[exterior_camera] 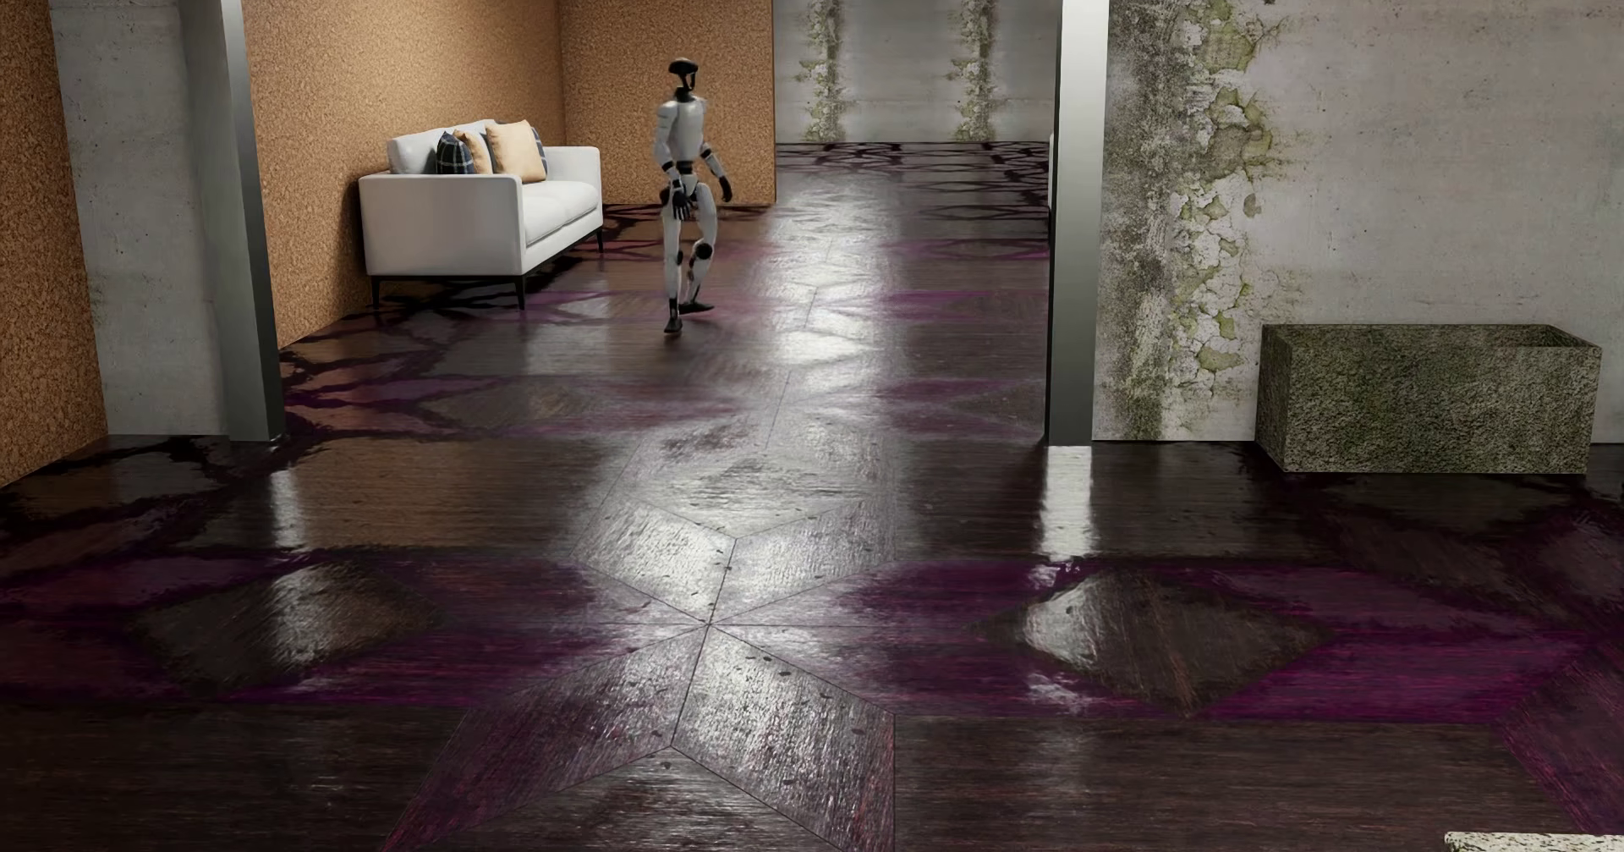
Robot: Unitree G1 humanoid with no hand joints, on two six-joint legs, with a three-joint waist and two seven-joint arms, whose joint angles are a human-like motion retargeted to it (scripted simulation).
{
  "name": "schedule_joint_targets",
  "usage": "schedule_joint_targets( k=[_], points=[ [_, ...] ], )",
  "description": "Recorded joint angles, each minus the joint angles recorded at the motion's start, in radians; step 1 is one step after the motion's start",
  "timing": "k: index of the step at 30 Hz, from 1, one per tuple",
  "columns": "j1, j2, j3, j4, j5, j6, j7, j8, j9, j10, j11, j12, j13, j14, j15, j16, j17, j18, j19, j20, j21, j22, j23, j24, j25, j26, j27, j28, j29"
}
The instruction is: Rotate 180
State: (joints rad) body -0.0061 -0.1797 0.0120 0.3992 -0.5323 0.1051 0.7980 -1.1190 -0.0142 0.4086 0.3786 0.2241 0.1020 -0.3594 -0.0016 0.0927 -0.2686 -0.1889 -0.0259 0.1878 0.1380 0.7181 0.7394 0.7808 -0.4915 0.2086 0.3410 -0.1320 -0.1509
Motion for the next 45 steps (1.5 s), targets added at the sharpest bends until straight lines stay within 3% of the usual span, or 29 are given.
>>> schedule_joint_targets(
  k=[2,3,5,6,9,10,11,13,16,19,20,21,22,25,26,27,28,31,32,34,35,36,37,38,40,45],
  points=[
    [-0.052,0.025,0.019,-0.114,-0.12,-0.022,-0.09,-0.02,0.007,0.021,-0.006,-0.003,0.029,-0.027,-0.001,-0.012,0.003,0.046,0.011,-0.007,0.032,-0.045,0.095,-0.015,-0.032,-0.033,0.044,0.074,0.05],
    [-0.071,0.027,0.027,-0.174,-0.165,-0.036,-0.134,0.017,0.01,0.024,-0.008,-0.007,0.033,-0.042,-0.054,-0.015,0.012,0.073,0.001,-0.009,0.092,-0.065,0.15,-0.023,-0.07,-0.045,0.059,0.101,0.124],
    [-0.103,-0.016,0.018,-0.279,-0.205,-0.056,-0.247,0.283,0.016,0.039,0.018,-0.019,0.046,-0.071,-0.184,-0.018,0.025,0.12,0.0,-0.021,0.154,-0.093,0.22,-0.038,-0.098,-0.048,0.06,0.137,0.245],
    [-0.119,-0.049,0.006,-0.316,-0.177,-0.063,-0.312,0.474,0.018,0.053,0.031,-0.03,0.055,-0.081,-0.235,-0.019,0.039,0.137,-0.039,-0.021,0.147,-0.093,0.232,-0.058,-0.094,-0.05,0.072,0.155,0.24],
    [-0.145,-0.169,-0.022,-0.375,0.064,-0.07,-0.472,1.007,0.021,0.074,0.201,-0.05,0.078,-0.095,-0.235,0.011,0.104,0.163,0.042,-0.052,0.089,-0.064,0.187,-0.069,-0.075,-0.006,0.076,0.151,0.14],
    [-0.149,-0.222,-0.025,-0.385,0.158,-0.074,-0.503,1.112,0.023,0.072,0.293,-0.042,0.069,-0.097,-0.223,0.022,0.117,0.164,0.068,-0.062,0.078,-0.061,0.164,-0.068,-0.072,-0.007,0.066,0.147,0.12],
    [-0.152,-0.276,-0.023,-0.392,0.22,-0.081,-0.526,1.131,0.025,0.069,0.383,-0.027,0.062,-0.099,-0.213,0.034,0.122,0.162,0.085,-0.068,0.072,-0.061,0.145,-0.076,-0.071,-0.009,0.047,0.141,0.109],
    [-0.16,-0.369,-0.025,-0.411,0.265,-0.104,-0.577,1.047,0.032,0.061,0.498,-0.006,0.021,-0.103,-0.211,0.052,0.132,0.156,0.052,-0.091,0.091,-0.055,0.119,-0.081,-0.094,0.0,0.022,0.141,0.104],
    [-0.175,-0.456,-0.033,-0.458,0.328,-0.142,-0.693,0.962,0.043,0.066,0.455,-0.021,0.0,-0.119,-0.203,0.048,0.103,0.159,-0.003,-0.084,0.17,-0.005,0.058,-0.101,-0.186,0.04,0.006,0.17,0.104],
    [-0.168,-0.443,-0.019,-0.508,0.419,-0.162,-0.835,1.041,0.048,0.064,0.157,-0.028,0.018,-0.137,-0.13,-0.004,0.078,0.171,0.055,-0.028,0.176,0.018,0.027,-0.141,-0.146,0.064,-0.01,0.215,0.132],
    [-0.156,-0.406,-0.011,-0.515,0.43,-0.165,-0.881,1.063,0.046,0.053,0.054,-0.018,0.017,-0.138,-0.027,-0.018,0.07,0.167,0.046,-0.025,0.187,0.022,0.039,-0.145,-0.135,0.063,-0.009,0.22,0.146],
    [-0.144,-0.368,-0.002,-0.516,0.419,-0.166,-0.924,1.036,0.044,0.052,0.017,-0.001,0.007,-0.138,0.02,-0.027,0.067,0.159,-0.002,-0.025,0.21,0.023,0.067,-0.149,-0.136,0.056,0.006,0.221,0.163],
    [-0.142,-0.341,0.006,-0.51,0.406,-0.164,-0.952,0.991,0.043,0.069,0.006,0.02,-0.015,-0.14,0.005,-0.034,0.068,0.155,-0.016,-0.026,0.238,0.026,0.108,-0.15,-0.143,0.053,0.026,0.217,0.18],
    [-0.181,-0.296,0.023,-0.474,0.399,-0.139,-0.968,0.907,0.045,0.219,0.047,0.115,-0.126,-0.092,-0.066,-0.071,0.083,0.143,-0.016,-0.001,0.339,0.041,0.236,-0.154,-0.188,0.059,0.079,0.202,0.259],
    [-0.218,-0.283,0.025,-0.468,0.397,-0.133,-0.987,0.878,0.048,0.305,0.065,0.137,-0.154,-0.05,-0.093,-0.073,0.083,0.121,-0.026,-0.007,0.368,0.053,0.242,-0.147,-0.202,0.055,0.067,0.175,0.272],
    [-0.265,-0.266,0.023,-0.469,0.396,-0.126,-1.027,0.846,0.051,0.405,0.08,0.15,-0.17,0.001,-0.119,-0.058,0.085,0.055,-0.032,-0.031,0.373,0.071,0.227,-0.12,-0.2,0.058,0.052,0.13,0.256],
    [-0.313,-0.247,0.016,-0.48,0.39,-0.117,-1.074,0.811,0.056,0.506,0.096,0.155,-0.176,0.062,-0.146,-0.037,0.088,-0.053,-0.035,-0.061,0.351,0.087,0.194,-0.086,-0.181,0.061,0.036,0.072,0.205],
    [-0.452,-0.2,-0.037,-0.542,0.335,-0.089,-1.017,0.709,0.071,0.748,0.146,0.136,-0.184,0.167,-0.207,0.003,0.086,-0.059,-0.025,-0.106,0.266,0.112,0.098,-0.008,-0.109,0.065,-0.022,-0.003,0.046],
    [-0.495,-0.189,-0.048,-0.483,0.322,-0.081,-0.967,0.694,0.074,0.772,0.147,0.127,-0.2,0.166,-0.214,-0.002,0.08,-0.059,-0.021,-0.092,0.254,0.103,0.084,-0.011,-0.092,0.06,-0.027,0.003,0.033],
    [-0.545,-0.177,-0.038,-0.213,0.327,-0.061,-0.803,0.695,0.077,0.718,0.135,0.112,-0.243,0.139,-0.219,0.003,0.063,-0.068,-0.016,-0.081,0.261,0.059,0.073,-0.012,-0.094,0.031,-0.023,0.022,0.048],
    [-0.535,-0.177,-0.023,-0.098,0.343,-0.046,-0.709,0.706,0.075,0.644,0.13,0.103,-0.261,0.104,-0.222,0.015,0.058,-0.01,-0.014,-0.08,0.264,0.033,0.07,-0.011,-0.095,0.015,-0.021,0.033,0.06],
    [-0.509,-0.177,-0.01,-0.039,0.358,-0.031,-0.626,0.717,0.071,0.544,0.125,0.09,-0.275,0.074,-0.224,0.029,0.057,0.053,-0.01,-0.079,0.262,0.008,0.069,-0.01,-0.094,0.004,-0.018,0.047,0.062],
    [-0.475,-0.176,-0.002,-0.025,0.368,-0.018,-0.576,0.728,0.066,0.423,0.118,0.072,-0.285,0.054,-0.226,0.042,0.054,0.059,-0.006,-0.077,0.262,-0.01,0.071,-0.011,-0.095,-0.001,-0.015,0.062,0.062],
    [-0.438,-0.174,0.003,-0.048,0.374,-0.007,-0.569,0.74,0.06,0.282,0.108,0.048,-0.289,0.062,-0.224,0.055,0.052,0.019,0.0,-0.08,0.262,-0.018,0.076,-0.01,-0.096,0.0,-0.013,0.075,0.061],
    [-0.343,-0.159,0.0,-0.116,0.368,0.006,-0.565,0.754,0.044,0.03,0.063,-0.015,-0.276,0.125,-0.207,0.076,0.042,0.049,0.012,-0.105,0.247,-0.021,0.083,0.003,-0.089,0.004,-0.007,0.075,0.061],
    [-0.269,-0.137,-0.018,-0.208,0.288,0.003,-0.546,0.757,0.024,-0.09,0.063,-0.167,-0.114,0.147,-0.212,0.114,0.051,0.072,0.057,-0.16,0.145,-0.079,0.089,-0.006,-0.042,-0.033,0.023,0.078,0.032]
  ],
)
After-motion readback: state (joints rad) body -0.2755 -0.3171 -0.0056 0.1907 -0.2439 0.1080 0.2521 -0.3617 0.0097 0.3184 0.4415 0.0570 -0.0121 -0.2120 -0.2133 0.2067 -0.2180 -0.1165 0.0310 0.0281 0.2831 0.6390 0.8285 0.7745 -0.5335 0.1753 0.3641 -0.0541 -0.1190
